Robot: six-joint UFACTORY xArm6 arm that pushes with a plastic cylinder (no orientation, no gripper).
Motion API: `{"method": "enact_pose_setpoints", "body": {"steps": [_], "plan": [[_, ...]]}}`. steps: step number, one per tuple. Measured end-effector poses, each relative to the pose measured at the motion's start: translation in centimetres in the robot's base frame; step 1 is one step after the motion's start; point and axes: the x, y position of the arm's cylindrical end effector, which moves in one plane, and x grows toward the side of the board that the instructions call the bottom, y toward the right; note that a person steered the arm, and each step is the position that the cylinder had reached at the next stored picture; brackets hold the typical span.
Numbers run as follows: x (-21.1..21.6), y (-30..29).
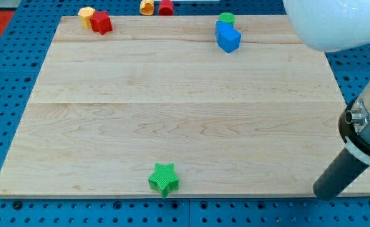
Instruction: Move the green star left a bit
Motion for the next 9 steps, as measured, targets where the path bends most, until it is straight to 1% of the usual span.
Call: {"method": "enact_pose_setpoints", "body": {"steps": [1,2,3,4,5,6,8,9], "plan": [[0.0,2.5],[-0.1,3.0],[0.0,4.8],[-0.1,4.6],[0.0,-0.1],[-0.1,-7.7],[0.0,-18.1],[0.0,-24.9]]}}
